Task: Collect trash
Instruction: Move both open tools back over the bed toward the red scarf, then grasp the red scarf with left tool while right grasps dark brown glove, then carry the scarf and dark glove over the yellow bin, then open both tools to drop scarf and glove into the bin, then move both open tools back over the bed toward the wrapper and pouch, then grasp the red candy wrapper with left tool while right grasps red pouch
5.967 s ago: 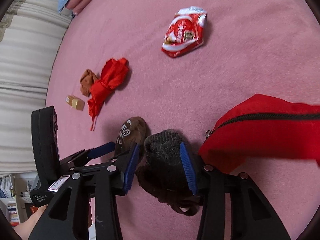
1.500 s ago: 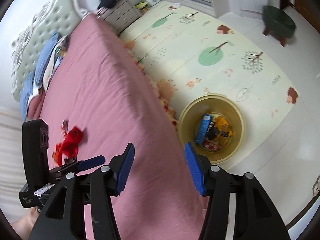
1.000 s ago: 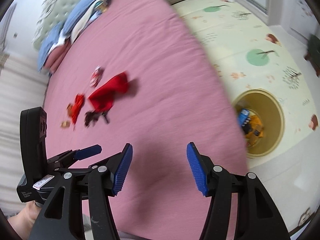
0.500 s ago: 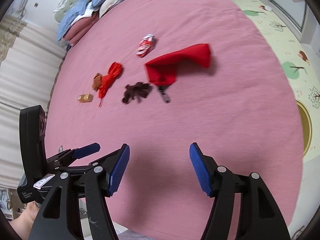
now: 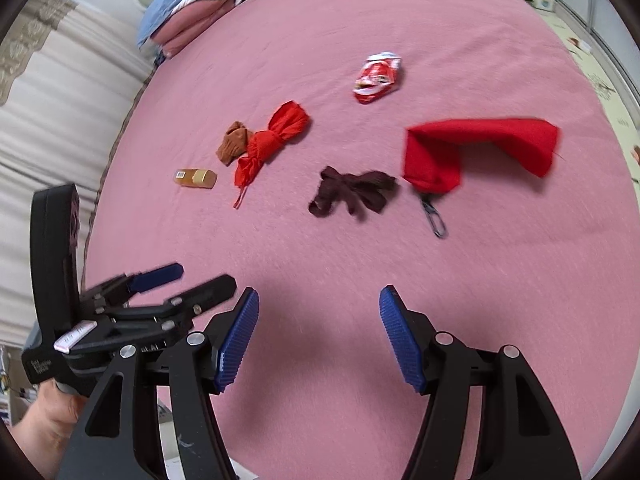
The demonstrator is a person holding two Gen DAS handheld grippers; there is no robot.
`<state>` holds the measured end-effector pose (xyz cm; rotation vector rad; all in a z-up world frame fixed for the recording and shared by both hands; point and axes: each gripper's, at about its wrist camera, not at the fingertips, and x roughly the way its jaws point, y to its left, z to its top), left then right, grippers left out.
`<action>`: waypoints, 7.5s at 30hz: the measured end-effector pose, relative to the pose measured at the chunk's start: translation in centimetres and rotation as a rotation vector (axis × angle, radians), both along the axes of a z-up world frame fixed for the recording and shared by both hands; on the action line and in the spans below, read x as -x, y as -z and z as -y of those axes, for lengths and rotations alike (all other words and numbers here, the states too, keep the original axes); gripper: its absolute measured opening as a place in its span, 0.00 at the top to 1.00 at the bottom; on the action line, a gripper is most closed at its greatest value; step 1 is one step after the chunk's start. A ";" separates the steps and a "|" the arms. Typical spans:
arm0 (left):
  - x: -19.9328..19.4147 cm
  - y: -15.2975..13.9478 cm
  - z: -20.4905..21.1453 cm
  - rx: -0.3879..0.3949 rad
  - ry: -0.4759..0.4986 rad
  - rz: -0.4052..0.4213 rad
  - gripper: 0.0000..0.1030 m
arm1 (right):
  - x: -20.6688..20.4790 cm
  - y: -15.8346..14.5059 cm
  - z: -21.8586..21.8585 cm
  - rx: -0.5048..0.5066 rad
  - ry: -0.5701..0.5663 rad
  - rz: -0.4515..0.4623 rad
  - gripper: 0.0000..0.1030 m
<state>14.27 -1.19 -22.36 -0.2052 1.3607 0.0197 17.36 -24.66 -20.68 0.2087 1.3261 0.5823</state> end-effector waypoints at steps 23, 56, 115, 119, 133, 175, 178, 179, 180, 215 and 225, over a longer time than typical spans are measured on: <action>-14.7 6.9 -5.7 -0.070 0.020 -0.047 0.08 | -11.2 7.7 -6.5 0.163 -0.058 -0.032 0.39; -11.6 9.1 -8.0 0.055 -0.086 -0.128 0.90 | -8.6 8.5 -5.3 0.030 -0.071 -0.118 0.74; 0.2 -0.5 44.7 0.321 0.469 -0.146 0.94 | 7.9 -0.3 43.3 -0.027 0.550 -0.028 0.74; -0.9 0.2 48.7 0.324 0.500 -0.163 0.94 | 7.5 0.6 47.6 -0.029 0.602 -0.040 0.74; -4.9 3.3 57.9 0.311 0.601 -0.225 0.87 | 4.4 3.3 54.8 -0.056 0.702 -0.074 0.67; 1.4 -1.6 30.6 0.131 0.291 -0.037 0.07 | 5.0 -1.2 32.6 -0.055 0.456 -0.043 0.41; 2.0 -2.1 27.4 0.119 0.280 -0.019 0.07 | 5.8 -1.5 29.1 -0.051 0.434 -0.043 0.40; 2.1 -2.2 26.4 0.113 0.278 -0.015 0.07 | 6.0 -1.5 28.4 -0.051 0.431 -0.045 0.40; 2.2 -2.3 25.4 0.108 0.276 -0.013 0.07 | 6.2 -1.5 27.2 -0.051 0.430 -0.048 0.39; -16.1 0.3 7.8 0.072 0.108 0.025 0.07 | -9.0 4.7 11.7 -0.219 0.570 -0.237 0.26; -24.3 4.7 8.0 0.052 0.091 -0.009 0.07 | -13.9 9.6 11.7 -0.224 0.670 -0.353 0.26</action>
